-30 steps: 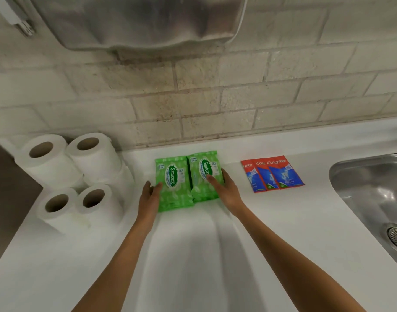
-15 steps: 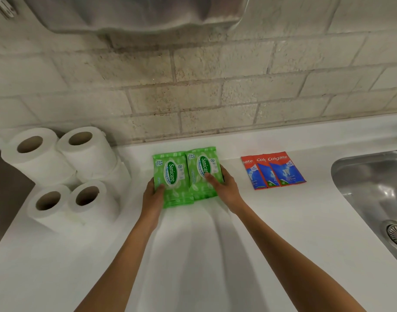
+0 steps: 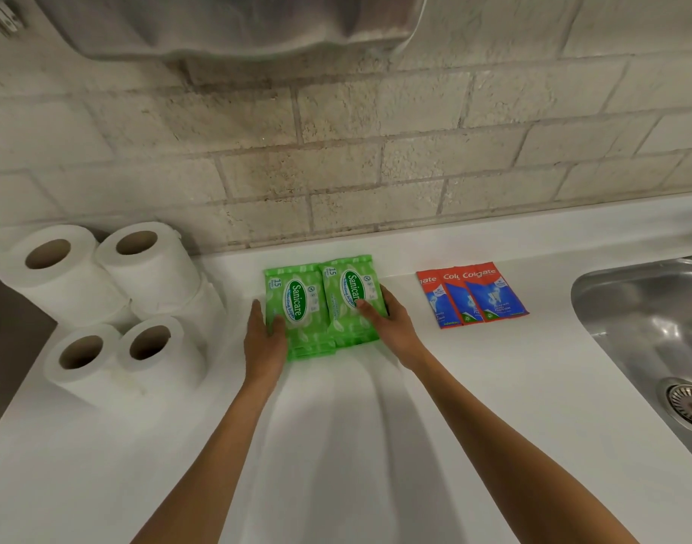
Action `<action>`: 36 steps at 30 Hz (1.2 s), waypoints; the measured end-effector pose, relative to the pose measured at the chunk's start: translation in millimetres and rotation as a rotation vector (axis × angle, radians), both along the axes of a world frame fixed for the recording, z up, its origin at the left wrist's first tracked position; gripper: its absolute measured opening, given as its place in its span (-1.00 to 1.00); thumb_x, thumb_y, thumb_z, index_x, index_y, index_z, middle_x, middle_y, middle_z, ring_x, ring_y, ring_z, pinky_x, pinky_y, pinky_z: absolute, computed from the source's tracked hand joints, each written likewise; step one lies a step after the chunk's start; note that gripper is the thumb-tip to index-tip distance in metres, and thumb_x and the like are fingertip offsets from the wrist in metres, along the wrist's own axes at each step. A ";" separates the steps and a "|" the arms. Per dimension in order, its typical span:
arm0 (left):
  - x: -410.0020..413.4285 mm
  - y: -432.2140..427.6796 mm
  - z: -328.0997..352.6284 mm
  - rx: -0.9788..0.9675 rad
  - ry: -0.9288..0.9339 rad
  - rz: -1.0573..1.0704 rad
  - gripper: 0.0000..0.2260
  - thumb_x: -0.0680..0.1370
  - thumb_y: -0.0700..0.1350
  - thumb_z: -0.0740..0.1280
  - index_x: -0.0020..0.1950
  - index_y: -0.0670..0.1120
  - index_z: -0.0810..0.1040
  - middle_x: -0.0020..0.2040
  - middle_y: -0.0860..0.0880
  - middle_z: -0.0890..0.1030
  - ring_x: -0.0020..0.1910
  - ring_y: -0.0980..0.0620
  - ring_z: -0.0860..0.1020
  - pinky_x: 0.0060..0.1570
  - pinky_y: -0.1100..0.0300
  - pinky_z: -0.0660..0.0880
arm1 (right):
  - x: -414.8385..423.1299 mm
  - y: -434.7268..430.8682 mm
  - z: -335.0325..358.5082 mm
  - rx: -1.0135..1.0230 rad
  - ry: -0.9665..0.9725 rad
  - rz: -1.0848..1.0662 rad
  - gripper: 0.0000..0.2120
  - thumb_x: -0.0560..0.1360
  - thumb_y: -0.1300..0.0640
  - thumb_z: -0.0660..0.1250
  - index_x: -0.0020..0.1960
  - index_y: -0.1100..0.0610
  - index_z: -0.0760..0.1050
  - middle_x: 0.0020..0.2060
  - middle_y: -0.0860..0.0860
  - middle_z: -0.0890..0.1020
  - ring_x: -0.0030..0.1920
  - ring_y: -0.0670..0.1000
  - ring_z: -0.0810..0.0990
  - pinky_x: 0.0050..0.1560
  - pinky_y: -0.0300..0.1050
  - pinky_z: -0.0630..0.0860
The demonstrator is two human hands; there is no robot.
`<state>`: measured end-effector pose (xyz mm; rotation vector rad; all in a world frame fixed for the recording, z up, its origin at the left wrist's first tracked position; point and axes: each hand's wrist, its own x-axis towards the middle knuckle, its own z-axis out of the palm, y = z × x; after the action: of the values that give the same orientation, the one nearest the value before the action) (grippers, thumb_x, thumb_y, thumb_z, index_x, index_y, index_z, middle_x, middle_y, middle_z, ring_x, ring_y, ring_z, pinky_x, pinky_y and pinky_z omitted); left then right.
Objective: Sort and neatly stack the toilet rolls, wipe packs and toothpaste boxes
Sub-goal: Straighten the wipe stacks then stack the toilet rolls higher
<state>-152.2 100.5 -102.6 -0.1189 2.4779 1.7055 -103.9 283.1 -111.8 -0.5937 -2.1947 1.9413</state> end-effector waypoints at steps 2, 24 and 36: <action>12.0 6.5 8.0 -0.146 0.215 0.026 -0.53 0.61 -0.17 0.16 0.51 -0.15 0.16 0.51 -0.11 0.24 0.49 -0.06 0.22 0.48 0.08 0.16 | 1.0 0.1 -1.3 -0.019 0.011 -0.019 -0.57 0.51 0.00 0.31 0.35 0.04 0.39 0.19 -0.04 0.60 0.18 -0.04 0.57 0.29 0.01 0.48; 24.3 38.4 -7.0 -0.624 0.597 -0.464 -0.54 0.58 -0.05 0.24 0.46 -0.11 0.30 0.45 -0.14 0.37 0.47 -0.12 0.28 0.46 0.05 0.16 | -1.5 2.1 -2.7 0.087 -0.019 -0.012 -0.46 0.56 0.01 0.24 0.49 0.05 0.20 0.32 0.03 0.50 0.31 0.05 0.49 0.34 0.03 0.43; 84.1 -61.7 3.7 -0.240 0.549 -0.135 -0.67 0.56 -0.06 0.21 0.29 -0.12 0.49 0.17 0.02 0.58 0.17 0.12 0.51 0.19 0.31 0.41 | 26.0 -102.5 43.6 0.310 0.308 -0.119 -0.71 0.56 0.16 0.22 0.26 0.15 0.50 0.22 0.05 0.56 0.20 -0.12 0.47 0.22 -0.42 0.37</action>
<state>-68.1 38.8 -98.9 0.5549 2.9774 1.5343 -77.9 180.6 -68.2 -0.3415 -2.1448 1.4789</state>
